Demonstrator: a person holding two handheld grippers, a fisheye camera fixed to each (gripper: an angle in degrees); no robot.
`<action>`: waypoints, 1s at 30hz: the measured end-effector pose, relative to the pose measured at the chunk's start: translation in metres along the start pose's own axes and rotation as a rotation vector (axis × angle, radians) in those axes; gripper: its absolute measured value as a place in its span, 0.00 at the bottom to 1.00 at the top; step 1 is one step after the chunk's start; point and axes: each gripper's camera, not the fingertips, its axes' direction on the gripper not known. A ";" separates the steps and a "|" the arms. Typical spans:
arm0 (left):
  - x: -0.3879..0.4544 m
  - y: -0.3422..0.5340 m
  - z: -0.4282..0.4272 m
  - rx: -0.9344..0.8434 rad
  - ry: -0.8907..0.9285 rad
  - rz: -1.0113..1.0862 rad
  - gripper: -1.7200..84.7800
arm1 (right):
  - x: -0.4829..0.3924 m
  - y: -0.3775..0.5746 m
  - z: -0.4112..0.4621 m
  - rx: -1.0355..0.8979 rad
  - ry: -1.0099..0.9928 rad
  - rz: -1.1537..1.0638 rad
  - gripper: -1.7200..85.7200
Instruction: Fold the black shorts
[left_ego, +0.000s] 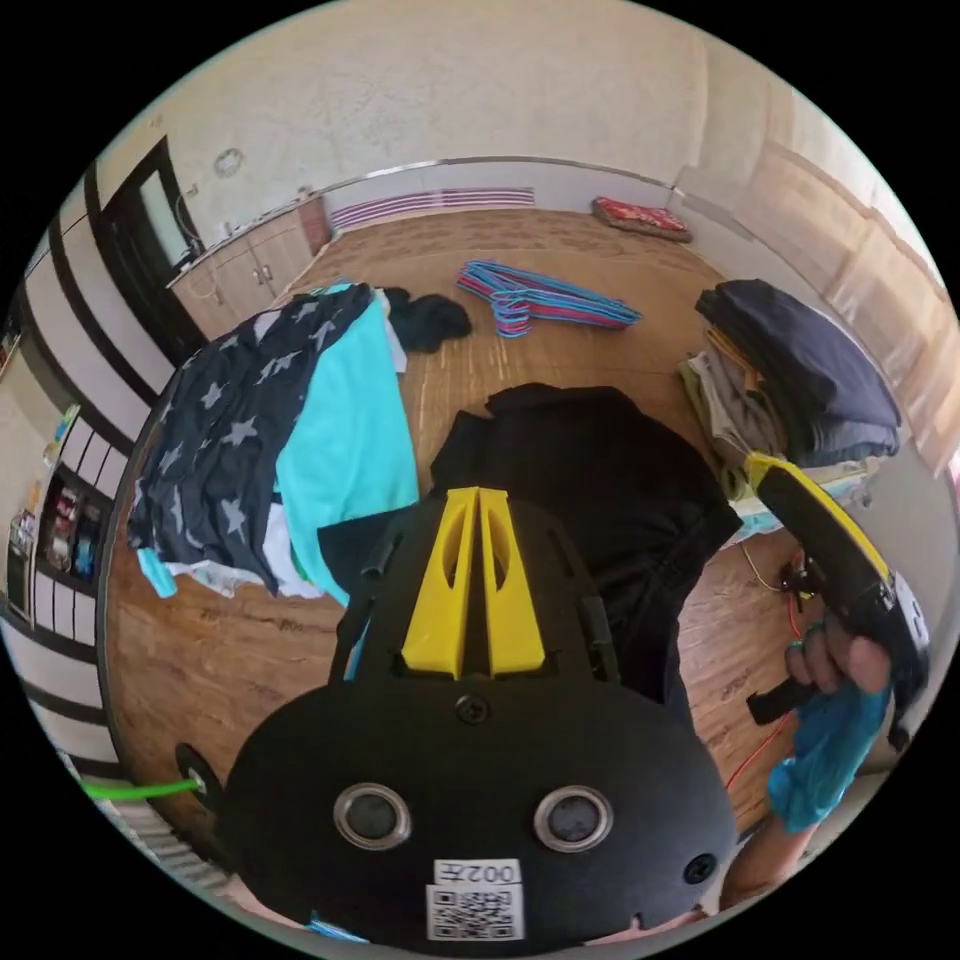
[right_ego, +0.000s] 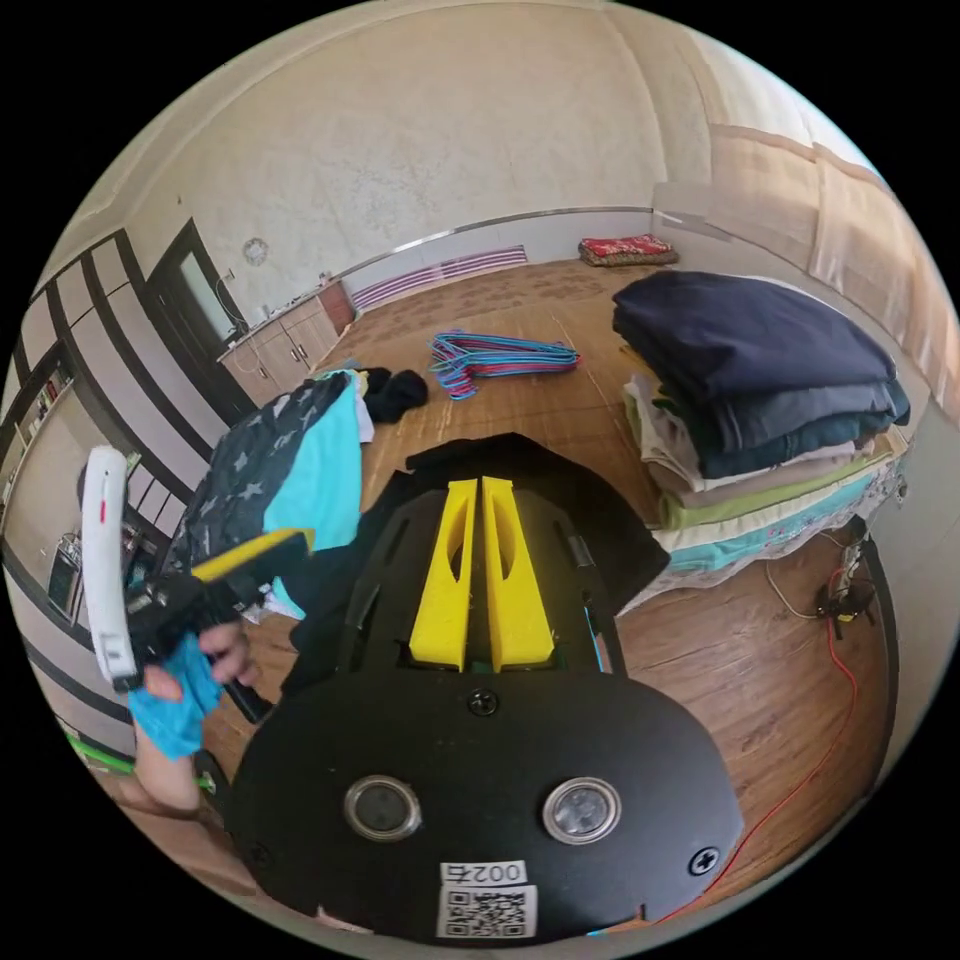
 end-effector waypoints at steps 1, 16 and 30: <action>0.006 0.010 -0.004 0.009 -0.026 -0.007 0.01 | -0.007 0.000 -0.002 0.001 -0.004 -0.002 0.01; 0.024 0.095 -0.014 0.059 0.068 0.010 0.01 | -0.102 0.030 -0.034 -0.035 -0.022 -0.157 0.01; 0.037 0.155 -0.023 0.167 0.182 0.091 0.01 | -0.139 0.056 -0.082 0.052 0.011 -0.271 0.01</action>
